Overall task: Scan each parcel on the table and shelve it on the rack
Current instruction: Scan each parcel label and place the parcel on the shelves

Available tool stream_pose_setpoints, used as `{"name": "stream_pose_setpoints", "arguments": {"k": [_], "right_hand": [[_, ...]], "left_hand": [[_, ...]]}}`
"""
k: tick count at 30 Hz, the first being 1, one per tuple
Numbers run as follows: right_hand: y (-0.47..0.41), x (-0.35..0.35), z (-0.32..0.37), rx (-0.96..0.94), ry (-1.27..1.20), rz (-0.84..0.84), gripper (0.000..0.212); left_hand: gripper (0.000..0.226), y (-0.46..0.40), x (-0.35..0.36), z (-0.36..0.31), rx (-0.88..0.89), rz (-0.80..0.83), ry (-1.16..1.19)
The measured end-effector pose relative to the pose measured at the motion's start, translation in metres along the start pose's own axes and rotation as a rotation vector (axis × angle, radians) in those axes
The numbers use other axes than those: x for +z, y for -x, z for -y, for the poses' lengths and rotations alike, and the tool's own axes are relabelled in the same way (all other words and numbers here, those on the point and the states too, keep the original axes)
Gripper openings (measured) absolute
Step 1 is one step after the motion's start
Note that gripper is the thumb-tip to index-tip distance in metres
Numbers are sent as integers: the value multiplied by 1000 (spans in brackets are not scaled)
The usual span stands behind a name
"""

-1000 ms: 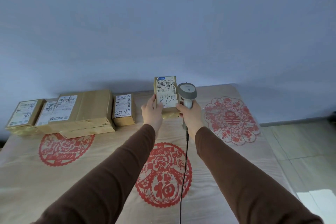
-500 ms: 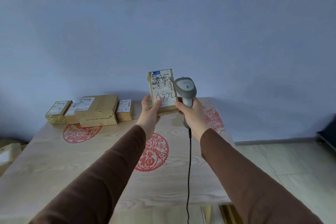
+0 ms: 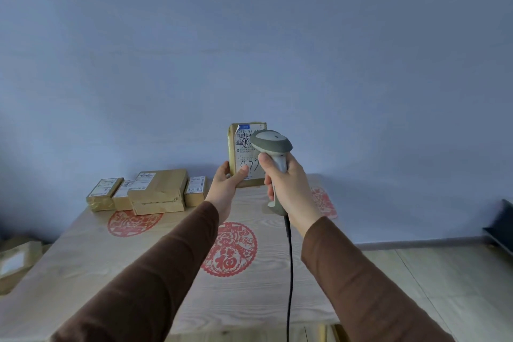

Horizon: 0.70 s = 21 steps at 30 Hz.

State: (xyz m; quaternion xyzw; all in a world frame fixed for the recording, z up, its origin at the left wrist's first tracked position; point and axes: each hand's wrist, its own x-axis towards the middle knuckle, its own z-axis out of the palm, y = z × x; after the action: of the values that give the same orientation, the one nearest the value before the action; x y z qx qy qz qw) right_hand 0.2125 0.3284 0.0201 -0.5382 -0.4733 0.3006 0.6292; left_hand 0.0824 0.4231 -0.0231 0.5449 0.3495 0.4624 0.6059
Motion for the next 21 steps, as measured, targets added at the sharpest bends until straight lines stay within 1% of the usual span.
{"name": "stream_pose_setpoints", "arguments": {"k": [4,12,16,21], "right_hand": [[5,5,3,-20,89,-28,33],[9,4,5,-7,95,-21,37],[9,2,6,-20,100,-11,34],[11,0,6,-36,94,-4,30]], "left_hand": [[45,1,-1,1,17,-16,4],[41,4,4,1,41,-31,24],[44,4,7,1,46,-31,27],[44,5,9,2,50,-24,36]]}}
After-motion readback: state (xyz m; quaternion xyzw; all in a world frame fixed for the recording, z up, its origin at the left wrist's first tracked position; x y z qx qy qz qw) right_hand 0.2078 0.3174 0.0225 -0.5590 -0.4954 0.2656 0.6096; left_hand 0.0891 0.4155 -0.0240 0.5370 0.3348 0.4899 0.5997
